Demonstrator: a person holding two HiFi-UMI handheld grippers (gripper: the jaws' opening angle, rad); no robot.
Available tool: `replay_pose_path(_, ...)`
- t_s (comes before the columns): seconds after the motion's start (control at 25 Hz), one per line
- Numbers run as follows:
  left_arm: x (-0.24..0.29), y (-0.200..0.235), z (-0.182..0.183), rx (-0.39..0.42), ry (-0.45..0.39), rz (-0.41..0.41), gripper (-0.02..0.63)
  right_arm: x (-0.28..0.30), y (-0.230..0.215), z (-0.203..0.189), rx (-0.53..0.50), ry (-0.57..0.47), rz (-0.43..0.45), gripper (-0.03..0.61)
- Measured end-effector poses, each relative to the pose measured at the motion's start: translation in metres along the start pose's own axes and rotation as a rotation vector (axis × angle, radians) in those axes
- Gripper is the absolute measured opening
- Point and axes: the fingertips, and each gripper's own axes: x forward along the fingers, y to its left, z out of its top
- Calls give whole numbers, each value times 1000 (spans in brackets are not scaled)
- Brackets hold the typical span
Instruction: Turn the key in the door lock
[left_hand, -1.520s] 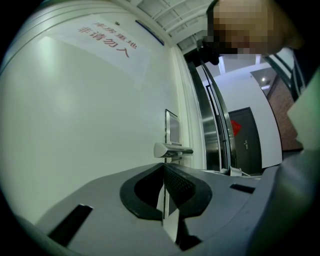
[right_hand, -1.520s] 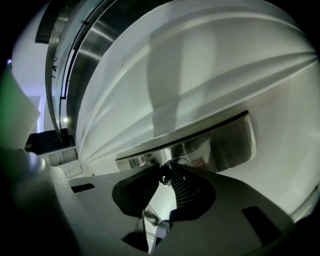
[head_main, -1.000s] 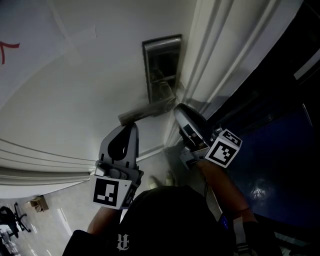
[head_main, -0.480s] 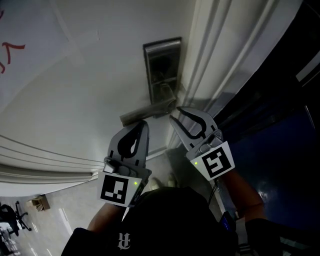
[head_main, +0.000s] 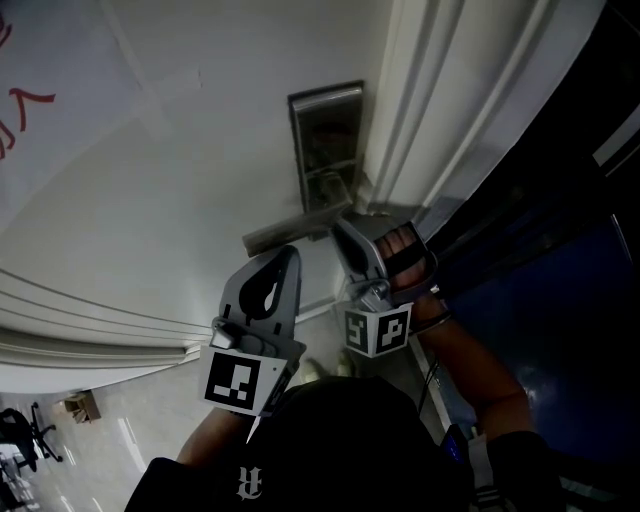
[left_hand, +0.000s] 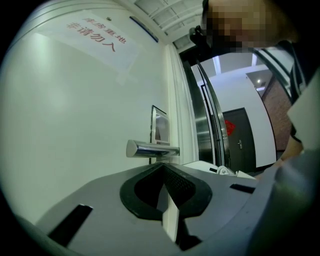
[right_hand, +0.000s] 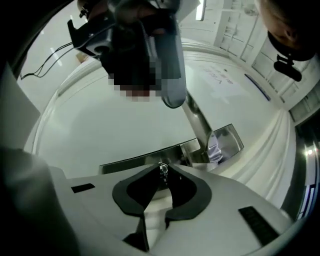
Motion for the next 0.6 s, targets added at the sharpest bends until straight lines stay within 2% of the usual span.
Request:
replay_pose_path(0.12, -2, 3, 0, -4, -1, 8, 8, 1, -4, 0, 65, 12, -17, 54)
replay_pose_path(0.24, -2, 4, 0, -5, -6, 10, 8, 1, -6, -1, 191, 26, -14, 54)
replay_pose_path(0.36, -2, 3, 0, -3, -8, 7, 8, 2, -7, -3, 390, 39, -8, 21)
replay_pose_path(0.48, -2, 2, 0, -3, -6, 4, 6, 2, -12, -5, 608, 38, -13, 21)
replay_pose_path(0.6, -3, 1, -1, -3, -3, 3, 8, 2, -13, -7, 889, 28, -3, 21)
